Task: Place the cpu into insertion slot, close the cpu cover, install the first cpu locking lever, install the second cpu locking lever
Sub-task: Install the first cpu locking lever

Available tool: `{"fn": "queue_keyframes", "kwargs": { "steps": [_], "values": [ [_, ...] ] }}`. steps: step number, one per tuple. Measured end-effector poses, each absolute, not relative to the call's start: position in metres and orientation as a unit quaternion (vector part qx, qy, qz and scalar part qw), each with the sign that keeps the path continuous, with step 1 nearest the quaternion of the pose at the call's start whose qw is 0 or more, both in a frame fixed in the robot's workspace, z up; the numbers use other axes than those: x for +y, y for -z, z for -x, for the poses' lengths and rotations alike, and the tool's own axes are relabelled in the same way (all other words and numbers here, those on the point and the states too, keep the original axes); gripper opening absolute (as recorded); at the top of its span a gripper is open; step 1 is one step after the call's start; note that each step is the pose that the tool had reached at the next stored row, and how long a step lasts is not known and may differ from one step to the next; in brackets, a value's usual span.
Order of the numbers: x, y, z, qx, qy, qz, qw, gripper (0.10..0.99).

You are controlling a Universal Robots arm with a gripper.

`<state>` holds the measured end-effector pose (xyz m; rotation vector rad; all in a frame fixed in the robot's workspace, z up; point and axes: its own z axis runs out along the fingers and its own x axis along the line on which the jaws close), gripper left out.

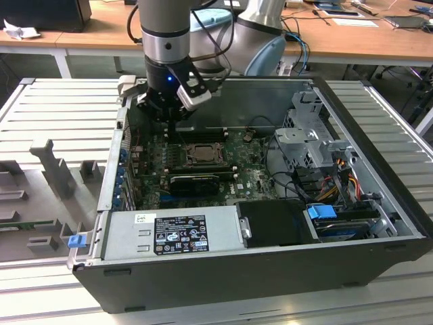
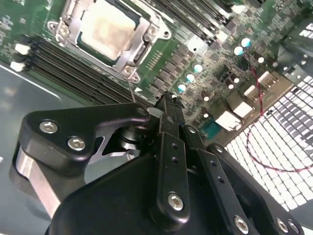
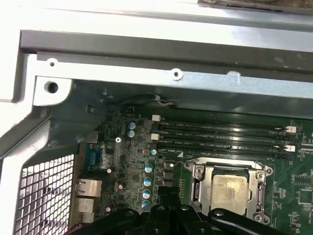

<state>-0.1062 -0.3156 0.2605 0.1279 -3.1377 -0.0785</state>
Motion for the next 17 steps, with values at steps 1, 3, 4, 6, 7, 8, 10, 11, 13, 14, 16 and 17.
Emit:
{"fn": "queue_keyframes", "kwargs": {
  "steps": [1, 3, 4, 6, 7, 8, 10, 11, 13, 14, 16, 17],
  "values": [
    [-0.316, -0.261, 0.108, -0.999, 0.025, -0.041, 0.0, 0.106],
    [-0.315, -0.26, 0.112, -0.999, 0.025, -0.041, 0.0, 0.106],
    [-0.314, -0.26, 0.113, -0.999, 0.025, -0.041, 0.0, 0.106],
    [-0.31, -0.26, 0.114, -0.999, 0.025, -0.041, 0.0, 0.106],
    [-0.307, -0.26, 0.114, -0.999, 0.025, -0.041, 0.0, 0.106],
    [-0.304, -0.259, 0.115, -0.999, 0.025, -0.041, 0.0, 0.106],
    [-0.3, -0.259, 0.115, -0.999, 0.025, -0.041, 0.0, 0.106],
    [-0.298, -0.259, 0.115, -0.999, 0.025, -0.04, 0.0, 0.106],
    [-0.296, -0.259, 0.113, -0.999, 0.025, -0.038, 0.0, 0.106],
    [-0.296, -0.259, 0.11, -0.999, 0.025, -0.038, 0.0, 0.106],
    [-0.294, -0.259, 0.103, -0.999, 0.025, -0.038, 0.0, 0.106],
    [-0.294, -0.259, 0.101, -0.999, 0.025, -0.038, 0.0, 0.106]
  ]
}}
